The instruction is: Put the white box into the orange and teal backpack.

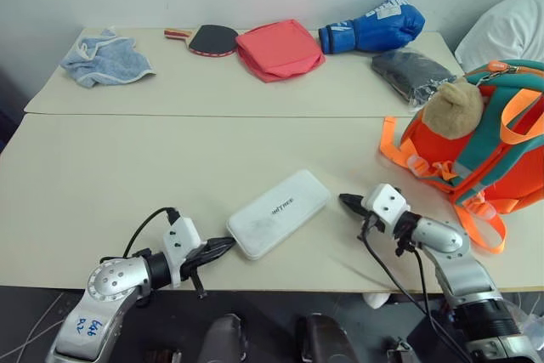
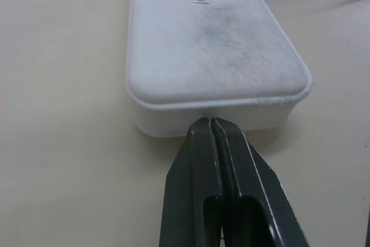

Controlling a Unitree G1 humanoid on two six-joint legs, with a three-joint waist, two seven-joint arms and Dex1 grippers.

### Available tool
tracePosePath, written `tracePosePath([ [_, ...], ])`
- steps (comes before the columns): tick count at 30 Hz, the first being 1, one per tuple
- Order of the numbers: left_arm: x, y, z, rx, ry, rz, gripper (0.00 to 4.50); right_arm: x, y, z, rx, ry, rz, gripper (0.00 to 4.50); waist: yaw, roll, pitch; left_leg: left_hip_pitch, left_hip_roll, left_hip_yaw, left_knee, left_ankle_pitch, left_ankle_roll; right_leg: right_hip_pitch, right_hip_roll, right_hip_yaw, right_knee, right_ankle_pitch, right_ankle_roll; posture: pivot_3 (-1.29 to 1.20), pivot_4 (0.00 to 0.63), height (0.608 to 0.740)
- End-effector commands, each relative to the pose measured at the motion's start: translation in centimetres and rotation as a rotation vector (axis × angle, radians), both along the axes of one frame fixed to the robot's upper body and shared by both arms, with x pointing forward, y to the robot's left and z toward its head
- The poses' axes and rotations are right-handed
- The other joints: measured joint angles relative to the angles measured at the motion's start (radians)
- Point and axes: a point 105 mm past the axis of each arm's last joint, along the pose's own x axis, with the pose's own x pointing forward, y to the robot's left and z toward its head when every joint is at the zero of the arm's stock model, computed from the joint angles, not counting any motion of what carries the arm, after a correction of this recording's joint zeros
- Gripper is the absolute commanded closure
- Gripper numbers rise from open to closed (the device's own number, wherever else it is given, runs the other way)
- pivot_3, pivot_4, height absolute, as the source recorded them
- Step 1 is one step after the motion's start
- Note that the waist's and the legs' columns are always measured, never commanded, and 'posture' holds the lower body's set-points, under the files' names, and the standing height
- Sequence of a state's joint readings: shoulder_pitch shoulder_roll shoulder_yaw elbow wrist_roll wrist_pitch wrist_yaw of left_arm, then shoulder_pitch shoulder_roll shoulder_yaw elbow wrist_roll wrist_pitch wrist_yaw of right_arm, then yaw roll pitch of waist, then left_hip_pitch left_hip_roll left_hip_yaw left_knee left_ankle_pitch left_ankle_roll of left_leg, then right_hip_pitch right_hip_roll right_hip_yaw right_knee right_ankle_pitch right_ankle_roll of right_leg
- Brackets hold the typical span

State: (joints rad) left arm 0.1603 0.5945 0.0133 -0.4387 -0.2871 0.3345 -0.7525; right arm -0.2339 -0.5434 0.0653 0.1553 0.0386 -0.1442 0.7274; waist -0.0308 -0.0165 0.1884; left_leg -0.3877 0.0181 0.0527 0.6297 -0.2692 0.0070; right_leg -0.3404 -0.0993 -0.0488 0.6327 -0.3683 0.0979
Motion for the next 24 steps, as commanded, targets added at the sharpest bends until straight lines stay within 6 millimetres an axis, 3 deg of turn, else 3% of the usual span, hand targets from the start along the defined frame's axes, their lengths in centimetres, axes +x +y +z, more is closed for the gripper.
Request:
tracePosePath([
  [1, 0.1, -0.2, 0.8, 0.0, -0.007, -0.026, 4.46, 1.0, 0.2, -0.7, -0.004, -0.014, -0.017, 4.5, 0.001, 0.0, 0.0, 0.0, 0.0, 0.0, 0.0, 0.0, -0.001, 0.0, 0.0, 0.0, 0.0, 0.0, 0.0, 0.0, 0.15, 0.74],
  [7, 1.4, 0.1, 1.9, -0.025, -0.031, -0.005, 4.46, 1.9, 1.0, -1.0, -0.002, -0.035, 0.006, 4.5, 0.002, -0.001, 0.0, 0.0, 0.0, 0.0, 0.0, 0.003, -0.006, 0.0, 0.0, 0.0, 0.0, 0.0, 0.0, 0.0, 0.15, 0.74],
  [14, 3.1, 0.6, 3.1, -0.062, -0.055, 0.011, 4.46, 0.6, 0.7, -0.5, 0.009, -0.003, 0.112, 4.5, 0.003, -0.002, -0.001, 0.0, 0.0, -0.001, 0.0, 0.003, -0.006, 0.0, 0.0, -0.001, 0.0, 0.0, 0.0, 0.0, 0.15, 0.74],
  [24, 4.2, 0.1, 2.3, -0.037, -0.042, -0.029, 4.46, -3.8, 1.1, 0.0, 0.05, 0.088, 0.254, 4.5, 0.006, -0.002, -0.001, 0.0, 0.0, -0.001, 0.0, 0.003, -0.006, 0.001, 0.0, -0.001, -0.001, 0.0, 0.0, 0.0, 0.15, 0.74],
])
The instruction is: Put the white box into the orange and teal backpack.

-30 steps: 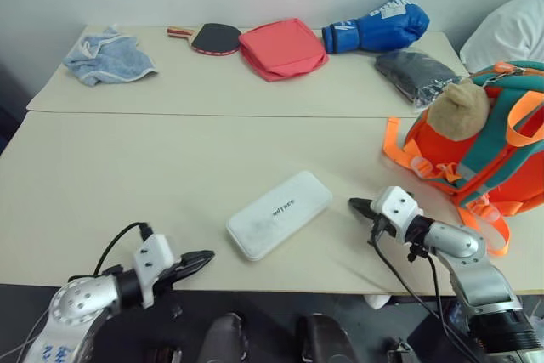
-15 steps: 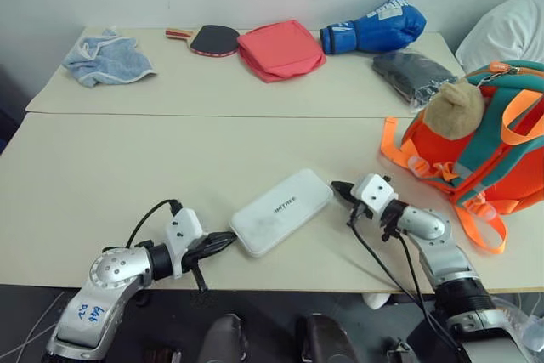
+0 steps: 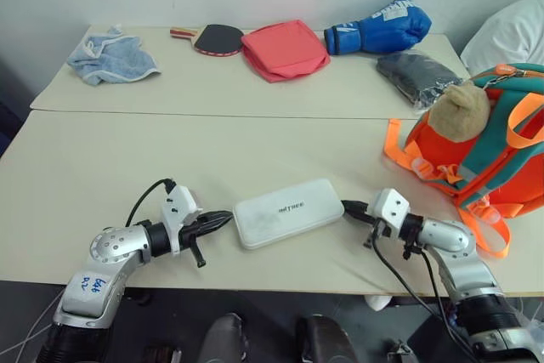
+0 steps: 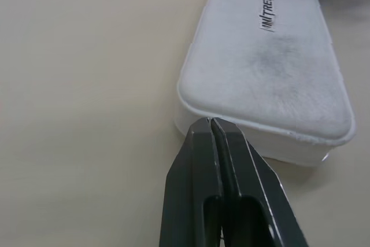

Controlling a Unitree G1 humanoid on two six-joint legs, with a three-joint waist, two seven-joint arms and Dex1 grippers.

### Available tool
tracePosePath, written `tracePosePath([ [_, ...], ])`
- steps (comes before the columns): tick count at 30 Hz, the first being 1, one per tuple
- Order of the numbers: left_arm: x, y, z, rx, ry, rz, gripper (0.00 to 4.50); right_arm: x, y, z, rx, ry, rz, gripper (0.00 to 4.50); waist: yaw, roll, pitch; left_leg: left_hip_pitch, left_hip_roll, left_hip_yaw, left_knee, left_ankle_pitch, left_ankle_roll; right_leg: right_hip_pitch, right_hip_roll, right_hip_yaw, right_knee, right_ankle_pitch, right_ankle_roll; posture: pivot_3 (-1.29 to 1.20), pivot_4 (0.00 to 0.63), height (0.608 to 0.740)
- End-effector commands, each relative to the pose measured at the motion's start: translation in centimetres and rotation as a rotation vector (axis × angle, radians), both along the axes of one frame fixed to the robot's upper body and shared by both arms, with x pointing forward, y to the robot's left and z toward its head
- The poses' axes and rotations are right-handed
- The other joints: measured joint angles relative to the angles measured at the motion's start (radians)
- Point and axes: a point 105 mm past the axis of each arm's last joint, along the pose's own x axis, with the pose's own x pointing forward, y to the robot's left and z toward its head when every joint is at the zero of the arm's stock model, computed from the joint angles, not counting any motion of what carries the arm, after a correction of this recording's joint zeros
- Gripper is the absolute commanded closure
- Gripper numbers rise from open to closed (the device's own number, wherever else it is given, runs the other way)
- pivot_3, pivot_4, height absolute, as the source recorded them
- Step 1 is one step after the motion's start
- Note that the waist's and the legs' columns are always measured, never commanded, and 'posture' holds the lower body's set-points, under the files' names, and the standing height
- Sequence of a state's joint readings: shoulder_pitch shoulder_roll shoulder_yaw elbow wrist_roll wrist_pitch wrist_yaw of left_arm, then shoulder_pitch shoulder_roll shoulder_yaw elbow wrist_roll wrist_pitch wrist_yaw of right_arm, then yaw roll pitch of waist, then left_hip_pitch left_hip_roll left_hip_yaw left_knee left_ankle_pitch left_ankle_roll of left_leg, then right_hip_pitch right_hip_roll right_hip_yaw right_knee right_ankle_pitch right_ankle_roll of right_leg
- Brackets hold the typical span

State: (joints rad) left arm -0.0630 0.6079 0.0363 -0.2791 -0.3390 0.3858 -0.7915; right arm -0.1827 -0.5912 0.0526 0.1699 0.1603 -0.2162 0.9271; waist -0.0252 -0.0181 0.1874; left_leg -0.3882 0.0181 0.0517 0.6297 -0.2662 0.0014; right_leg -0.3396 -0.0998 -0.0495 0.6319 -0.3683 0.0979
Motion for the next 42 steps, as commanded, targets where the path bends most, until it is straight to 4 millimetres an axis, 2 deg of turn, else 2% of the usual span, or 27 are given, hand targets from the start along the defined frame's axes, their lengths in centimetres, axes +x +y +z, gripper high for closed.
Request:
tracePosePath([
  [1, 0.3, -0.9, 0.1, -0.006, -0.018, -0.039, 4.46, -1.8, 1.4, 0.7, 0.025, 0.025, 0.087, 4.5, 0.0, 0.0, 0.0, 0.0, 0.0, 0.0, 0.0, 0.0, 0.0, 0.0, 0.0, 0.0, 0.0, 0.0, 0.0, 0.0, 0.15, 0.74],
  [7, 1.3, -2.2, 0.5, -0.025, -0.034, -0.084, 4.46, -3.7, 1.2, 0.2, 0.015, 0.1, 0.065, 4.5, 0.002, 0.0, 0.0, 0.0, 0.0, 0.0, 0.0, 0.0, 0.0, 0.0, 0.0, 0.0, -0.001, 0.0, 0.0, 0.0, 0.15, 0.74],
  [11, 1.8, -2.5, 0.8, -0.032, -0.043, -0.09, 4.46, -3.7, 0.3, -0.2, -0.02, 0.103, 0.006, 4.5, 0.003, 0.0, 0.0, -0.001, 0.0, 0.0, 0.0, 0.0, 0.0, 0.0, 0.0, 0.0, -0.001, 0.0, 0.0, 0.0, 0.15, 0.74],
  [14, 2.0, -1.8, 1.1, -0.077, 0.026, -0.066, 4.46, -3.5, -0.7, -0.2, -0.054, 0.091, -0.031, 4.5, 0.004, 0.0, 0.0, 0.0, 0.0, 0.0, 0.0, 0.0, 0.0, 0.0, 0.0, 0.0, -0.001, 0.0, 0.0, 0.0, 0.15, 0.74],
  [15, 1.9, -1.5, 1.3, -0.109, 0.062, -0.069, 4.06, -3.5, -1.0, -0.1, -0.058, 0.088, -0.04, 4.5, 0.004, 0.0, 0.0, -0.001, 0.0, 0.0, 0.0, 0.0, 0.0, 0.0, 0.0, 0.0, -0.001, 0.0, 0.0, 0.0, 0.15, 0.74],
  [16, 1.7, -1.2, 1.5, -0.135, 0.107, -0.079, 3.88, -3.5, -1.2, 0.0, -0.062, 0.086, -0.046, 4.5, 0.005, 0.0, 0.0, -0.001, 0.0, 0.0, 0.0, 0.0, 0.0, 0.0, 0.0, 0.0, -0.001, 0.0, 0.0, 0.0, 0.15, 0.74],
  [20, 1.3, 0.9, 1.0, -0.104, 0.286, -0.071, 2.69, -3.8, -2.0, 0.7, -0.073, 0.078, -0.052, 4.5, 0.006, 0.0, 0.0, -0.001, 0.0, 0.0, 0.0, 0.0, -0.001, -0.001, 0.0, 0.0, -0.001, 0.0, 0.0, 0.0, 0.15, 0.74],
  [23, 2.3, 3.7, 0.9, -0.164, 0.508, 0.033, 1.75, -3.9, -2.5, 1.5, -0.082, 0.068, -0.055, 4.5, 0.009, 0.0, 0.0, 0.0, 0.0, -0.001, 0.0, 0.001, -0.001, -0.001, 0.0, 0.0, 0.0, 0.0, 0.0, 0.0, 0.15, 0.74],
  [26, 2.9, 4.7, 1.2, -0.275, 0.82, 0.113, 0.83, -3.8, -2.6, 2.1, -0.086, 0.056, -0.055, 4.5, 0.015, 0.0, 0.0, -0.001, 0.0, -0.001, 0.0, 0.001, -0.001, -0.001, 0.001, 0.0, 0.001, 0.0, 0.0, 0.0, 0.15, 0.74],
  [29, 2.9, 4.0, 1.4, -0.302, 1.039, 0.129, 0.03, -3.7, -2.5, 2.3, -0.09, 0.051, -0.048, 4.5, 0.021, 0.0, 0.0, -0.001, -0.001, -0.001, 0.001, 0.001, -0.001, -0.002, 0.001, 0.0, 0.003, 0.0, 0.0, 0.0, 0.15, 0.74],
  [33, 3.7, 1.5, 1.3, -0.318, 1.17, 0.138, 0.03, -3.5, -1.8, 2.4, -0.088, 0.043, -0.029, 4.5, 0.024, 0.0, 0.0, -0.001, -0.002, 0.0, 0.001, 0.001, -0.001, -0.002, 0.001, 0.001, 0.004, -0.001, 0.001, 0.0, 0.15, 0.74],
  [37, 3.1, -0.4, 0.5, -0.269, 1.212, 0.086, 0.03, -3.3, -0.8, 2.5, -0.08, 0.032, -0.005, 4.5, 0.024, 0.0, 0.0, -0.001, -0.002, 0.0, 0.003, 0.001, -0.001, -0.002, 0.0, 0.001, 0.005, -0.001, 0.001, 0.0, 0.15, 0.74],
  [42, 1.9, -2.1, 0.6, -0.229, 1.239, -0.024, 0.03, -2.9, 0.2, 2.8, -0.068, 0.021, 0.023, 4.5, 0.025, 0.0, 0.0, -0.001, -0.002, 0.0, 0.003, 0.002, -0.002, -0.002, 0.0, 0.001, 0.004, -0.001, 0.001, 0.0, 0.15, 0.74],
])
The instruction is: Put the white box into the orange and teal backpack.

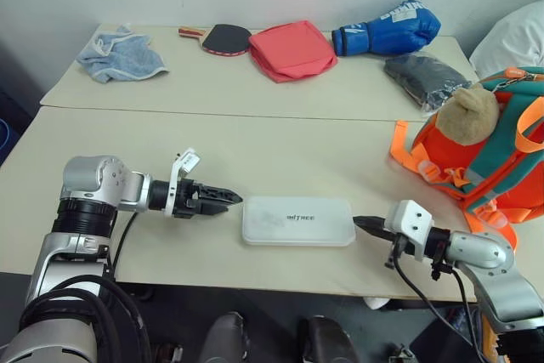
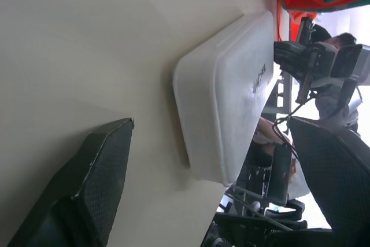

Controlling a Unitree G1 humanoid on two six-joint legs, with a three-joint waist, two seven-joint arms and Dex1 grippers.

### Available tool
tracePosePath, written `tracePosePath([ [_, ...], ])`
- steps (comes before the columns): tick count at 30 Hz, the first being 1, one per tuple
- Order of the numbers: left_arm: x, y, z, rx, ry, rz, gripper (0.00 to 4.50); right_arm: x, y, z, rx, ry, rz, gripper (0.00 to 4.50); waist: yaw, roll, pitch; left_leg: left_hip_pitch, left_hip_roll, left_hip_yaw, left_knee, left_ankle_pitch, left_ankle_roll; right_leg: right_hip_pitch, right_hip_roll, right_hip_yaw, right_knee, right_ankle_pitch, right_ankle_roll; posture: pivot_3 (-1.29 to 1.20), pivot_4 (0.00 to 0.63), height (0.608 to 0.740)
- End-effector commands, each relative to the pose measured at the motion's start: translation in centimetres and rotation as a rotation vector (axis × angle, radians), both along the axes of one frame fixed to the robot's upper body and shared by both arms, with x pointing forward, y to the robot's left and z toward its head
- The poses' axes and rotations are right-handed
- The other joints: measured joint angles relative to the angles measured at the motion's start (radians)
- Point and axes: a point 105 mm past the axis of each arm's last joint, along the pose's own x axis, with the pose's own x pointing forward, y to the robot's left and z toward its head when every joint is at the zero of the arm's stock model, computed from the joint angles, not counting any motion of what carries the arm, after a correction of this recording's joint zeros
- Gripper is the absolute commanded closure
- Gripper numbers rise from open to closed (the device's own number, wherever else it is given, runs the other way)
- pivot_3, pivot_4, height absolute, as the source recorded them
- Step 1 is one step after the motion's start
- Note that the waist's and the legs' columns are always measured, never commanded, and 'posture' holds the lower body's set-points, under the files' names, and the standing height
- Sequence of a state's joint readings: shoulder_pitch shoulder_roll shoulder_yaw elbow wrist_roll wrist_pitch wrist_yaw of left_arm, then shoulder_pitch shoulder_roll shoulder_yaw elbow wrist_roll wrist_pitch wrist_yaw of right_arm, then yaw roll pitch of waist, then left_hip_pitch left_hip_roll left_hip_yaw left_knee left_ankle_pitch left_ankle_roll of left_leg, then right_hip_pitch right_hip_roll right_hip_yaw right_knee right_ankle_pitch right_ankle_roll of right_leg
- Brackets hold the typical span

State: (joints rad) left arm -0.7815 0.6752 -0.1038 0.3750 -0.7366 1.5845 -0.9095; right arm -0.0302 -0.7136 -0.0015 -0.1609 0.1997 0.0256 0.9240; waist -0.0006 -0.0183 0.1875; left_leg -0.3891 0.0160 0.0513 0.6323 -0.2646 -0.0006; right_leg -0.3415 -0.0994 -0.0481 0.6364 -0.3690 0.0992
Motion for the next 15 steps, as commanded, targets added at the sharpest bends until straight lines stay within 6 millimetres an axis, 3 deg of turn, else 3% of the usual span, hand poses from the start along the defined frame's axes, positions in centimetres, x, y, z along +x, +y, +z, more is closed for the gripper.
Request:
tracePosePath([
  [1, -1.4, -1.6, -1.3, 0.004, 0.074, -0.075, 0.03, 0.2, 1.2, 1.1, 0.019, -0.043, 0.035, 4.5, 0.0, 0.0, 0.0, 0.0, 0.0, 0.0, 0.0, 0.0, 0.0, 0.0, 0.0, 0.0, 0.0, 0.0, 0.0, 0.0, 0.15, 0.74],
  [12, -0.3, -4.6, -0.7, -0.176, 0.091, -0.01, 0.03, 0.0, 2.5, 0.9, 0.048, -0.029, 0.066, 4.5, 0.006, 0.0, 0.0, -0.002, -0.001, -0.001, 0.003, 0.0, 0.001, 0.0, -0.001, -0.001, 0.0, 0.0, 0.0, 0.0, 0.15, 0.74],
  [15, -0.7, -5.1, -0.7, -0.198, 0.103, -0.036, 0.65, -0.3, 2.6, 0.7, 0.052, -0.02, 0.073, 4.5, 0.001, 0.0, 0.0, -0.002, -0.001, -0.001, 0.003, 0.0, 0.0, 0.0, 0.0, -0.001, 0.001, 0.0, 0.0, 0.0, 0.15, 0.74],
])
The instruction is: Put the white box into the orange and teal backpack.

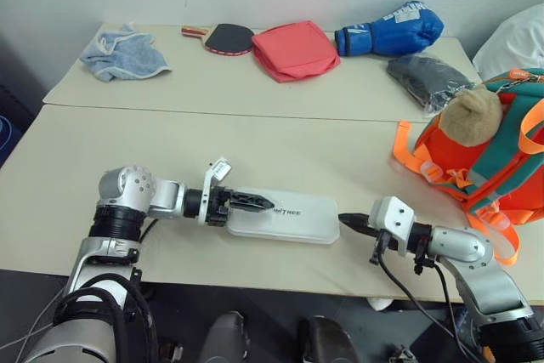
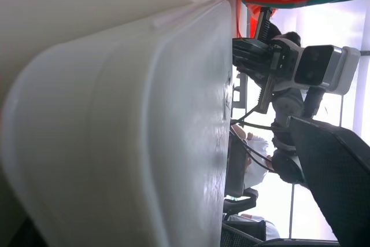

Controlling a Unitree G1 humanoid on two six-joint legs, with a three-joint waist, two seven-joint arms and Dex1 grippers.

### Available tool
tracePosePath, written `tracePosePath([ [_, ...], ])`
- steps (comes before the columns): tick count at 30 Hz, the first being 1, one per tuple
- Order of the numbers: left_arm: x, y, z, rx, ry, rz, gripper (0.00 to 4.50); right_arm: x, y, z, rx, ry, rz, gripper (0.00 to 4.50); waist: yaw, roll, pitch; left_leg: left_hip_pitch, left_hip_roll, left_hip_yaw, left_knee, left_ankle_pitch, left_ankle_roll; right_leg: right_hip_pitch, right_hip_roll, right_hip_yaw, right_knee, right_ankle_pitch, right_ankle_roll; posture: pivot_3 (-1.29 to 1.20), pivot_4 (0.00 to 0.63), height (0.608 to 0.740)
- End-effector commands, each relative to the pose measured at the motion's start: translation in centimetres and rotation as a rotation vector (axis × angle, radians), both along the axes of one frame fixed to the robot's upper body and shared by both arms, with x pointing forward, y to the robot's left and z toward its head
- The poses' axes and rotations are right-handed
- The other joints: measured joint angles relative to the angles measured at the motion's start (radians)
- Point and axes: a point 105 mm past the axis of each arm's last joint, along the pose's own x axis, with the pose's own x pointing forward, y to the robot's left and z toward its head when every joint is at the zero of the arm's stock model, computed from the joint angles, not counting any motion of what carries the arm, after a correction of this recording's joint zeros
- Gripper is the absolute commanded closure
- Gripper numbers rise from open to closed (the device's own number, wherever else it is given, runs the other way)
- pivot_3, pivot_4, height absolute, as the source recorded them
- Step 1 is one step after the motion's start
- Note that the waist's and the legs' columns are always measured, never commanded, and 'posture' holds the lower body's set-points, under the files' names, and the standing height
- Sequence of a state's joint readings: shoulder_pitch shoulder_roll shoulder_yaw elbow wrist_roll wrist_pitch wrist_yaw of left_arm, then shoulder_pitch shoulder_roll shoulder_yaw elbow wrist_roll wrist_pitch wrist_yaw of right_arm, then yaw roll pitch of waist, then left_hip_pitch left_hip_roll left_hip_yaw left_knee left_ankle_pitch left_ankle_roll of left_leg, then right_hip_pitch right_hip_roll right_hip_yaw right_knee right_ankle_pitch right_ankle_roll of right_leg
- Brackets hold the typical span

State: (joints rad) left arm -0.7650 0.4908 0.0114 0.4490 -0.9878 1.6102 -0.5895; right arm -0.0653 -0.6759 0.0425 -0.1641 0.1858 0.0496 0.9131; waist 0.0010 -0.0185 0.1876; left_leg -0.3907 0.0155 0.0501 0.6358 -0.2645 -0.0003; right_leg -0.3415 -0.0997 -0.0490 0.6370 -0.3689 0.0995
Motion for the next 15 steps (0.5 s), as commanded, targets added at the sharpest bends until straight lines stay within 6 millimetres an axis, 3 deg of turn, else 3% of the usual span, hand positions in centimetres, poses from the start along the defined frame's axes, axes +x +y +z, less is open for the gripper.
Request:
tracePosePath([
  [1, -0.8, -0.8, 0.1, -0.05, 0.025, -0.042, 0.93, -0.7, 1.1, 0.8, 0.031, -0.024, 0.049, 4.5, -0.002, 0.0, 0.0, 0.0, 0.0, 0.0, 0.0, 0.0, 0.0, 0.0, 0.0, 0.0, 0.0, 0.0, 0.0, 0.0, 0.15, 0.74],
  [8, -1.0, -0.8, 1.1, -0.091, 0.014, -0.052, 3.09, -1.6, -0.4, 0.8, 0.082, -0.019, -0.026, 4.5, -0.001, 0.0, 0.0, 0.0, 0.001, 0.0, 0.0, 0.001, -0.001, 0.0, 0.001, 0.0, 0.0, 0.0, 0.0, 0.0, 0.15, 0.74],
  [11, 0.0, -0.3, 2.4, -0.14, -0.082, 0.023, 3.29, -3.1, -1.5, 1.6, 0.191, 0.04, -0.09, 4.33, 0.002, 0.0, 0.0, 0.0, 0.0, 0.0, -0.001, 0.001, -0.001, 0.0, 0.001, 0.0, -0.001, 0.0, 0.0, 0.0, 0.15, 0.74],
  [13, 0.2, 0.5, 3.3, -0.159, -0.179, 0.056, 3.29, -4.4, -2.4, 1.9, 0.233, 0.064, -0.143, 3.92, 0.002, 0.0, 0.0, -0.001, 0.0, 0.0, -0.001, 0.0, -0.001, 0.0, 0.001, 0.0, -0.001, 0.0, 0.0, 0.0, 0.15, 0.74],
  [15, -0.9, 1.1, 4.2, -0.163, -0.273, -0.014, 3.29, -5.2, -3.8, 2.3, 0.233, 0.025, -0.232, 3.27, -0.001, -0.001, 0.001, 0.0, 0.001, 0.0, -0.002, 0.001, -0.001, 0.0, 0.001, 0.0, -0.002, 0.0, 0.0, 0.0, 0.15, 0.74],
])
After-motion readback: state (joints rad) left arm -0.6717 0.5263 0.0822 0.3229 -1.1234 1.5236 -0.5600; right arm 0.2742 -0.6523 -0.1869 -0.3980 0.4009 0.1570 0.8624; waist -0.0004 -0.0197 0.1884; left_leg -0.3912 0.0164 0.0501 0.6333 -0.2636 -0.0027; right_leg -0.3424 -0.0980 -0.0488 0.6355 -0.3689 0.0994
